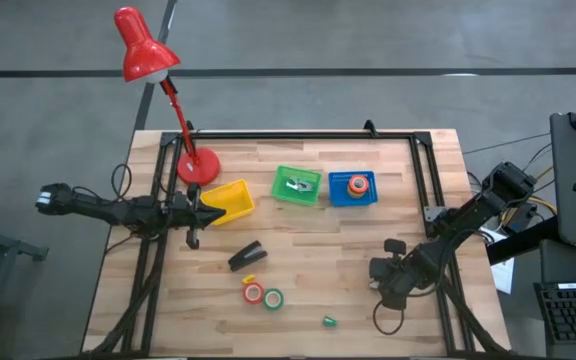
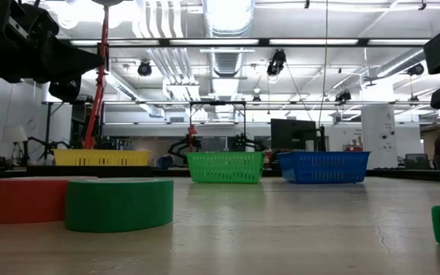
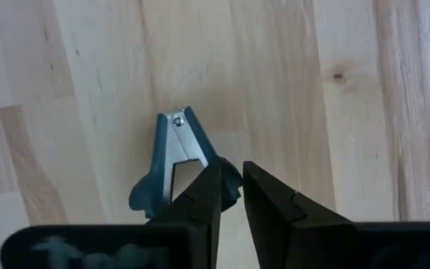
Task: Pick and place Stapler, Stapler remover, tape
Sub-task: Put the dark blue staple remover in the green basket
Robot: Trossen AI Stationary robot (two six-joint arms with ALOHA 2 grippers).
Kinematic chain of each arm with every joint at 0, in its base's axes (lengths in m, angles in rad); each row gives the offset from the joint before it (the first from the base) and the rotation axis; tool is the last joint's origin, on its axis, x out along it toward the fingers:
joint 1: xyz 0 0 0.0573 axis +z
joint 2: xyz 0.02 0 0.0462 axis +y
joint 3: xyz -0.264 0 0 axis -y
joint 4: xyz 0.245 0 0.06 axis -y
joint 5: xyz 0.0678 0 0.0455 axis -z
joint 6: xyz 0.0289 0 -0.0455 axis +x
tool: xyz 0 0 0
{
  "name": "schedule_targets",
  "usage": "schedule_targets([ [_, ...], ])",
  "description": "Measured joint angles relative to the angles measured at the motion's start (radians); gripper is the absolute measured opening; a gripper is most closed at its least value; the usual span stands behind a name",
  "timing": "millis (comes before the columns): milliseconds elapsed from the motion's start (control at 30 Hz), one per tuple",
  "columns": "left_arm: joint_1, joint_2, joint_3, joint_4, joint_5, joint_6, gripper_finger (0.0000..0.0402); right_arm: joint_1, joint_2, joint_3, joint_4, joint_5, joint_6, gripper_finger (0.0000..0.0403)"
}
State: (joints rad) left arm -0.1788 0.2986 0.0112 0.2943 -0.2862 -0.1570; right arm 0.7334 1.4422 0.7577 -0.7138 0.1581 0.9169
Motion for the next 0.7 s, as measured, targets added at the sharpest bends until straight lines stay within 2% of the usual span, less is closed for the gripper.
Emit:
schedule_targets([
  [467,0.000,0.000,0.000,0.000,0.000,0.000,0.0010,0.000,0.000,-0.011,0.019,0.000,0.008,0.0011],
  [700,0.000,0.000,0.000,0.000,0.000,0.000,0.0010,-0.002,-0.008,0.012,0.017,0.096,-0.016,0.0008],
])
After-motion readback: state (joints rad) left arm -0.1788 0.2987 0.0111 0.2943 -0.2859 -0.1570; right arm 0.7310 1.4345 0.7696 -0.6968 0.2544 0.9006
